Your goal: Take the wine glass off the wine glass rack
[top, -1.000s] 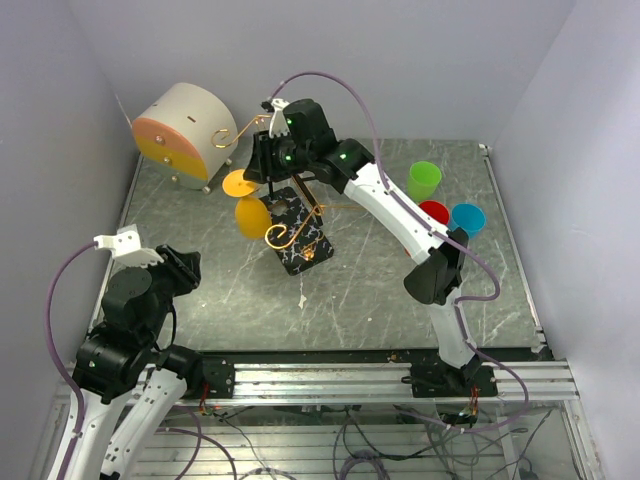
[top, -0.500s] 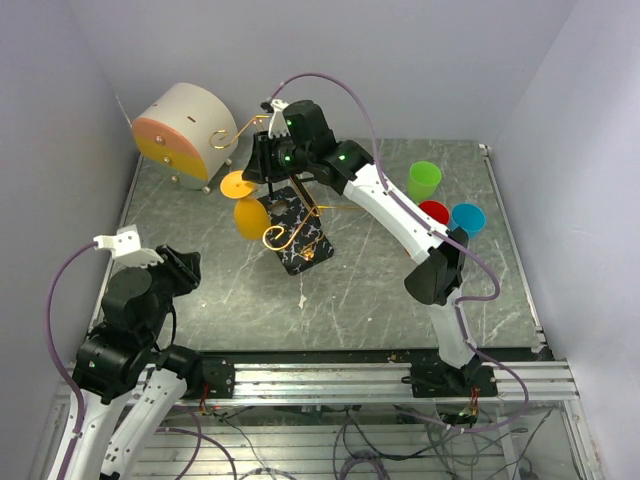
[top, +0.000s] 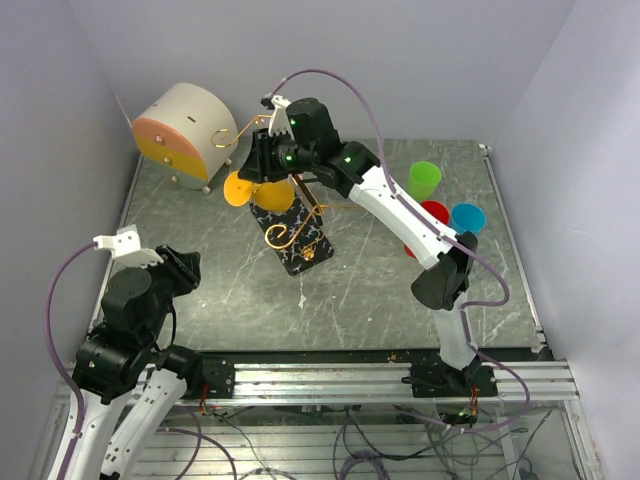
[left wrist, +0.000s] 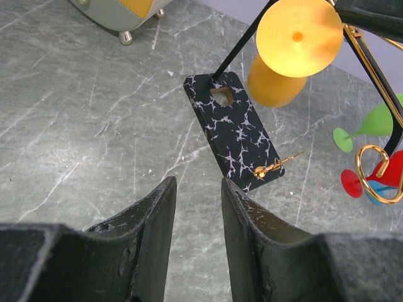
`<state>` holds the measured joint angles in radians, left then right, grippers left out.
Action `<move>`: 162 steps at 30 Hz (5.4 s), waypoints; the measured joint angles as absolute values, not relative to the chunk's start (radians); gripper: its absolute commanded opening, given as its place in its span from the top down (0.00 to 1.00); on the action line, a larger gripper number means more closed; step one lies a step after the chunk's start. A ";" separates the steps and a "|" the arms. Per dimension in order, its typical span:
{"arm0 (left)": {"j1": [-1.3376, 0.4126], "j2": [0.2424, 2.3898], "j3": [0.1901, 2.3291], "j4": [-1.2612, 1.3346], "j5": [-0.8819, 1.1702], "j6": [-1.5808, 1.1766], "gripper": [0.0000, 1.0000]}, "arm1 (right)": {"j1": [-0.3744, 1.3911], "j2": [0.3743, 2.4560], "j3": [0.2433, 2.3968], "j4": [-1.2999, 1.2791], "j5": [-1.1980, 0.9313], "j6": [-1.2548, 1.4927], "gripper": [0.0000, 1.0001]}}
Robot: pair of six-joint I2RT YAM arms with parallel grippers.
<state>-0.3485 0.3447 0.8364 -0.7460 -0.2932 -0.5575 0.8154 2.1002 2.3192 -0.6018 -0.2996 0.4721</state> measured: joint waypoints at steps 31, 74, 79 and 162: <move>-0.348 0.345 0.836 -0.746 -0.293 -0.558 0.55 | 0.827 2.112 2.321 -0.612 -0.319 0.472 0.69; -0.348 0.339 0.836 -0.746 -0.293 -0.558 0.55 | 0.817 2.079 2.236 -0.551 -0.238 0.509 0.50; -0.348 0.339 0.836 -0.746 -0.293 -0.558 0.55 | 0.813 2.063 2.214 -0.540 -0.236 0.517 0.50; -0.348 0.339 0.836 -0.746 -0.293 -0.558 0.55 | 0.808 2.081 2.231 -0.541 -0.311 0.519 0.89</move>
